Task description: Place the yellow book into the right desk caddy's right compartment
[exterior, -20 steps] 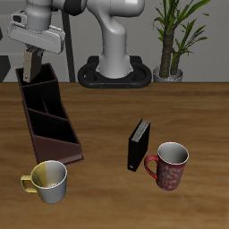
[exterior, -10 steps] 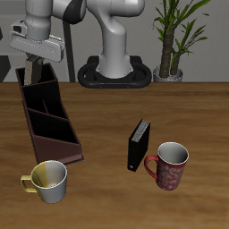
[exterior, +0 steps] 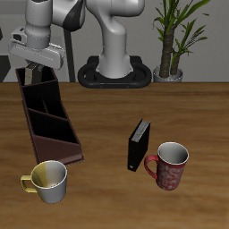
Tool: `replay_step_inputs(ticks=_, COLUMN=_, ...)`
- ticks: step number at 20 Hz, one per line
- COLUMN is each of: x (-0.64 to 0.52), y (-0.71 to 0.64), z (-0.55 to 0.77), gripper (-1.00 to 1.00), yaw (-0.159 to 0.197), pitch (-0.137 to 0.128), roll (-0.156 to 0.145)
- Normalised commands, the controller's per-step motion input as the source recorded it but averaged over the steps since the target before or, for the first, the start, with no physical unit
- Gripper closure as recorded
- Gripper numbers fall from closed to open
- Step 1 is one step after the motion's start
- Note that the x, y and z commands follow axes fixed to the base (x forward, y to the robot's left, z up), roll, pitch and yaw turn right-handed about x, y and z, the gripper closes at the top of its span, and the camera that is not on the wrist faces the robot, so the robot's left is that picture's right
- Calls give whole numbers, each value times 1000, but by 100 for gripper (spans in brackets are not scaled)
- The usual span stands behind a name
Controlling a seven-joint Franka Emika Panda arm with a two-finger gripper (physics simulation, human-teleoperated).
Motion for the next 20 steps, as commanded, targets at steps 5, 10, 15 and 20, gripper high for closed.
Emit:
replay_step_inputs(ticks=5, x=-47, y=35, z=-255, gripper=100, yaw=-4, pitch=19, roll=-1)
replay_step_inputs(ticks=10, x=-8, y=-23, z=-195, gripper=100, yaw=-4, pitch=14, roll=-7)
replay_step_inputs(ticks=15, x=-6, y=-84, z=-304, gripper=100, yaw=-18, pitch=44, roll=-22)
replay_step_inputs(ticks=20, x=50, y=-19, z=-289, gripper=100, yaw=25, pitch=72, roll=-37)
